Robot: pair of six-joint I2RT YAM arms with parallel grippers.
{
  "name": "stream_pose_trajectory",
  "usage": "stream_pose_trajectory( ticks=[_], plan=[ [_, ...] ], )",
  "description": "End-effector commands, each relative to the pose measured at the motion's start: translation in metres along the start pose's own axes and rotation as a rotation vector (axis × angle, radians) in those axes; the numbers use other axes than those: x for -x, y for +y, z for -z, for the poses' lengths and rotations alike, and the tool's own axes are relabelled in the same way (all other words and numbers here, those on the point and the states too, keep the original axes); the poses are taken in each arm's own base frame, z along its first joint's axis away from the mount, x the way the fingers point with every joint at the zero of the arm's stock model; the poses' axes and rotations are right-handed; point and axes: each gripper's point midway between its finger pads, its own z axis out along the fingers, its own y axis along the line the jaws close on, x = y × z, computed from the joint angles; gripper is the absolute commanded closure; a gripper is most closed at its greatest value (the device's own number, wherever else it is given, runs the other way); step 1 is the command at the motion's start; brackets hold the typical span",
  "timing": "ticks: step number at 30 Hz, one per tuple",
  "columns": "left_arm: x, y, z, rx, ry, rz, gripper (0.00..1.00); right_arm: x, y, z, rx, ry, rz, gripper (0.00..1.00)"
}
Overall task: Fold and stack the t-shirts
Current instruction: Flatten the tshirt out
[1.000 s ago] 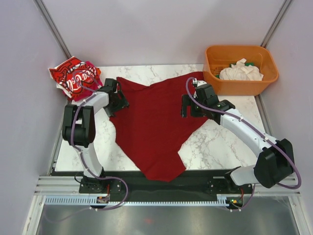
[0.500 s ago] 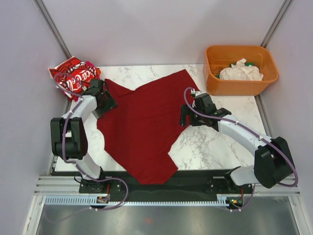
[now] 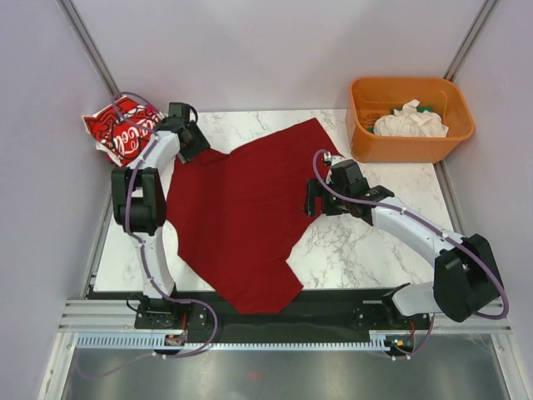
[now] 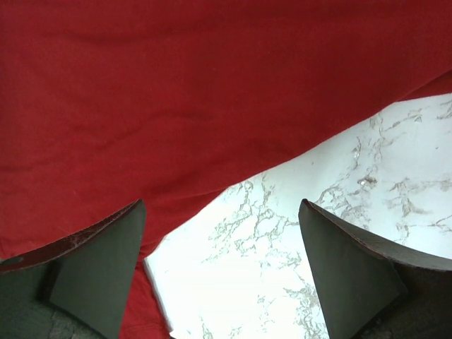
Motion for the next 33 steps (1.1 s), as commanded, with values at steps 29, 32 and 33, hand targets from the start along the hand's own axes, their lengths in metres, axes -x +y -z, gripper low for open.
stream_pose_trajectory(
  ticks=[29, 32, 33],
  plan=[
    [-0.011, 0.004, -0.073, 0.049, 0.050, 0.019, 0.49, -0.023, -0.013, 0.001, -0.032, 0.042, 0.052, 0.02],
    [-0.010, 0.002, -0.075, 0.044, 0.046, 0.022, 0.53, -0.025, -0.014, 0.001, -0.036, 0.049, 0.053, 0.02],
    [-0.009, 0.002, -0.076, 0.041, 0.046, 0.022, 0.58, -0.026, -0.015, 0.000, -0.038, 0.051, 0.054, 0.02]
  ],
)
